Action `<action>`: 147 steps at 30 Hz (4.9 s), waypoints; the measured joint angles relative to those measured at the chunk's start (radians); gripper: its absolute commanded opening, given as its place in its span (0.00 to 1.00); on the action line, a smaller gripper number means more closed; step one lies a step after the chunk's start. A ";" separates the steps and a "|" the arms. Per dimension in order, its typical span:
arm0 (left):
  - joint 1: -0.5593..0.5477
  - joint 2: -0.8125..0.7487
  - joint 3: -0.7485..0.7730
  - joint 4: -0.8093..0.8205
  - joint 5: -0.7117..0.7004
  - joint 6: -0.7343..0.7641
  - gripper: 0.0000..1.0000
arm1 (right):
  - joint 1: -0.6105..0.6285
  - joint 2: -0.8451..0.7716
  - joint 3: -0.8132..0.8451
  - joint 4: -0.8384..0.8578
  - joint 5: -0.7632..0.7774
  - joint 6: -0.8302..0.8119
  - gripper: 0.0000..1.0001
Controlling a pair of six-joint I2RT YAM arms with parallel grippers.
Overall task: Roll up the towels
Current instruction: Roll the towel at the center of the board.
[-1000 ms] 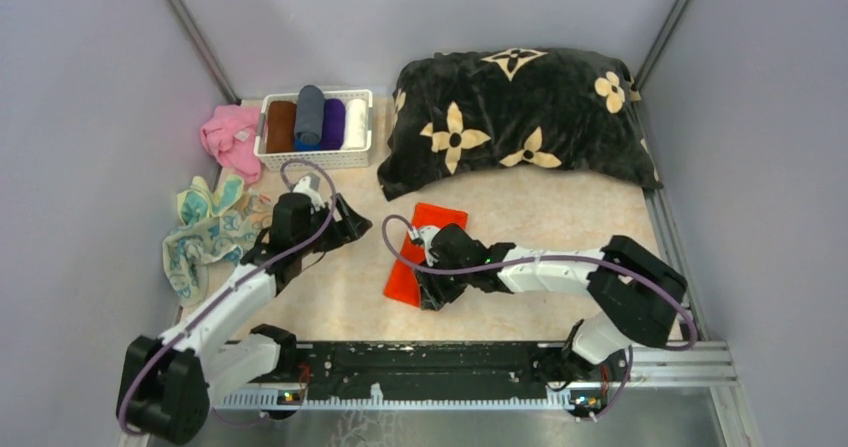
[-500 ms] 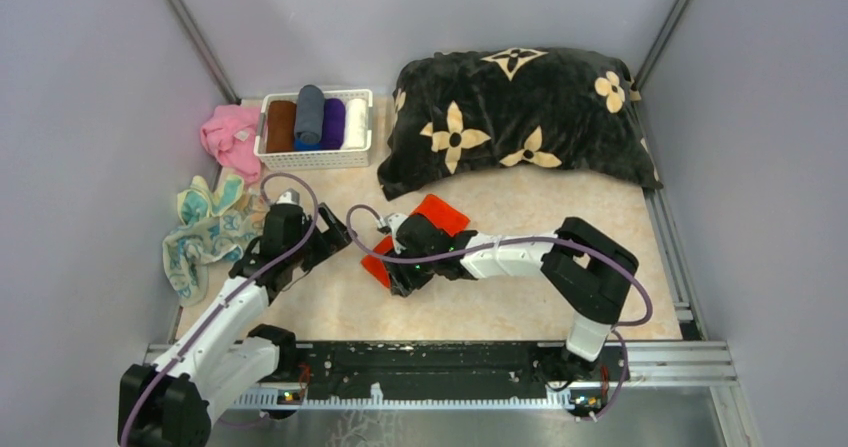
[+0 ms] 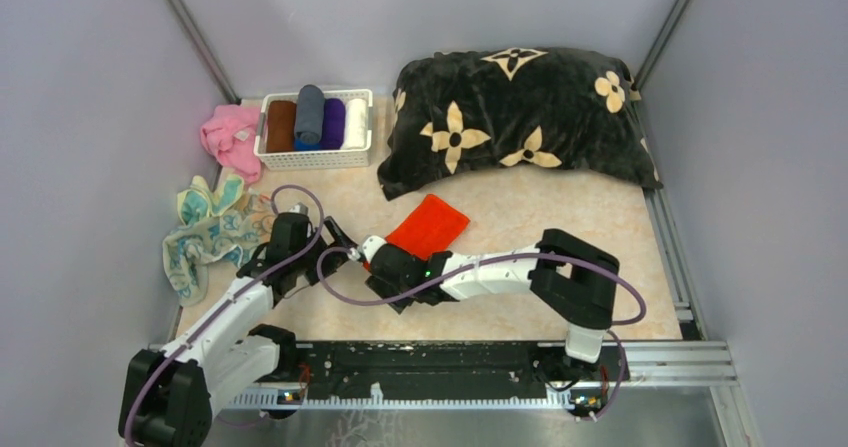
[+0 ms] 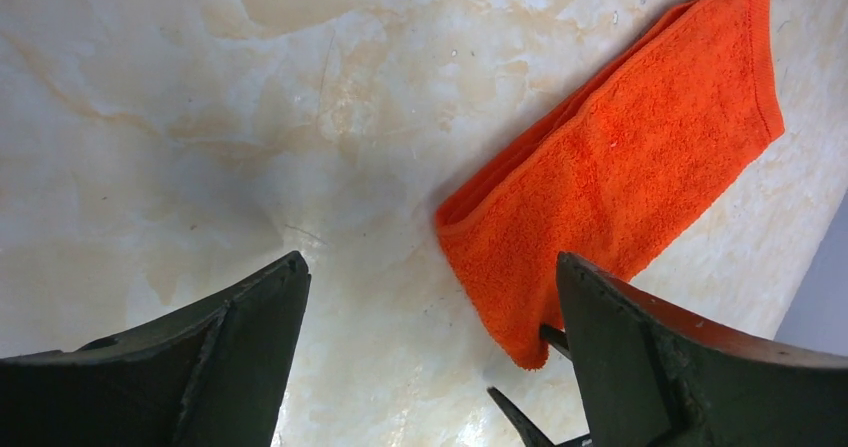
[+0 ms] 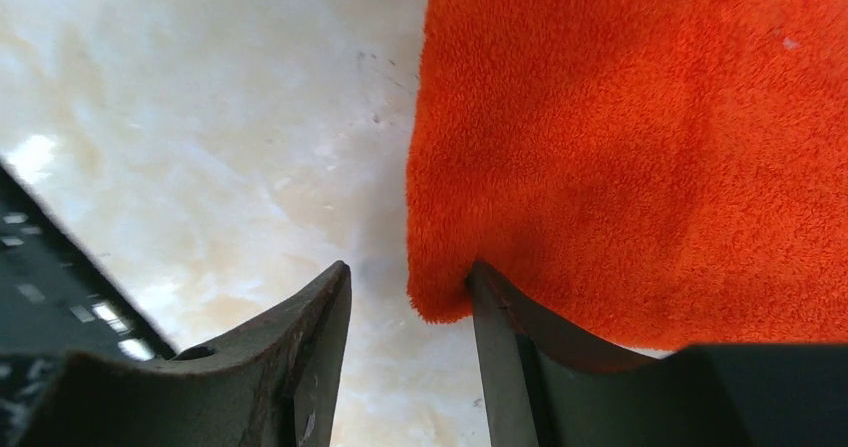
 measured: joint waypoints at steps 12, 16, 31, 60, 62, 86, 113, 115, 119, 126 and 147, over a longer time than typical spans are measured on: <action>0.000 0.044 -0.023 0.044 0.068 -0.027 0.95 | 0.065 0.072 0.027 -0.007 0.197 -0.066 0.07; 0.000 0.044 -0.024 0.043 0.082 -0.042 0.93 | 0.063 0.072 0.020 0.001 0.221 -0.068 0.00; -0.076 0.037 -0.081 0.097 0.127 -0.207 0.77 | -0.129 -0.039 -0.156 0.241 -0.192 0.113 0.00; -0.140 0.104 -0.013 0.068 -0.098 -0.249 0.70 | -0.237 -0.035 -0.280 0.528 -0.531 0.374 0.00; -0.140 0.063 -0.010 0.027 -0.104 -0.237 0.70 | -0.263 -0.020 -0.299 0.587 -0.581 0.425 0.00; -0.140 0.013 -0.057 -0.001 -0.011 -0.180 0.60 | -0.392 0.123 -0.437 0.902 -0.746 0.787 0.00; -0.140 0.296 0.001 0.241 0.010 -0.153 0.37 | -0.340 -0.049 -0.288 0.452 -0.554 0.552 0.35; -0.140 0.307 0.003 0.254 0.011 -0.153 0.37 | -0.300 -0.091 -0.222 0.329 -0.466 0.483 0.38; -0.141 0.315 0.004 0.267 0.012 -0.153 0.37 | -0.196 -0.135 -0.079 0.141 -0.268 0.356 0.38; -0.141 0.316 0.004 0.269 0.011 -0.153 0.37 | -0.045 -0.106 0.034 0.018 -0.063 0.208 0.37; -0.143 0.317 0.004 0.274 0.011 -0.152 0.40 | 0.027 0.084 0.099 -0.103 0.235 0.094 0.38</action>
